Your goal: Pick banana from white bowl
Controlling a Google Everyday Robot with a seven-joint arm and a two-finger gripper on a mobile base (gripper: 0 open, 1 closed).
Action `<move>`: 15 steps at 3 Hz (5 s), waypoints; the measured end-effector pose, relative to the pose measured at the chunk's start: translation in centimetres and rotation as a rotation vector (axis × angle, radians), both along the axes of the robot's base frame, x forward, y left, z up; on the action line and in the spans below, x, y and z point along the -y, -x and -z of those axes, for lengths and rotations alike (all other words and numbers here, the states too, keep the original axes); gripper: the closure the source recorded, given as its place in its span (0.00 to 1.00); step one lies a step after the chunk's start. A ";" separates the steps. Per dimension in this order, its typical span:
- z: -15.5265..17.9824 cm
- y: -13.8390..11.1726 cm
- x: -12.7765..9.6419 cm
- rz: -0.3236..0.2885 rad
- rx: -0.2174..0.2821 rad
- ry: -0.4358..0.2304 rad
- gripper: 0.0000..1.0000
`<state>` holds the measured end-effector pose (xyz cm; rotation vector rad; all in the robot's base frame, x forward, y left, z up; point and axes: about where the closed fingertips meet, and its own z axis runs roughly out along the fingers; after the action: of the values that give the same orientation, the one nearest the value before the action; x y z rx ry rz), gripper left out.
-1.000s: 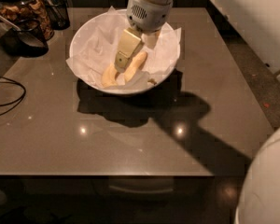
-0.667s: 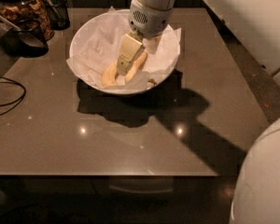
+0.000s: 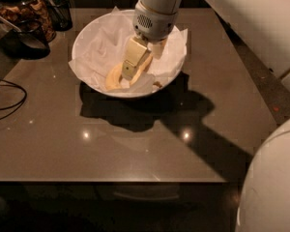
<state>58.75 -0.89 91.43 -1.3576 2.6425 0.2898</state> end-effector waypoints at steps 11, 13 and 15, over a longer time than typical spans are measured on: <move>5.4 -1.4 -1.1 -0.021 -0.077 0.068 0.47; 6.4 -1.8 -1.3 -0.030 -0.096 0.062 0.49; 7.6 -2.5 -1.3 -0.037 -0.099 0.046 0.91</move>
Offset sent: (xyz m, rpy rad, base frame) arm -0.0131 -0.0116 -0.0080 -0.0535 0.0615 0.0025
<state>61.26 0.38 83.79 -1.4441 2.7223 0.3115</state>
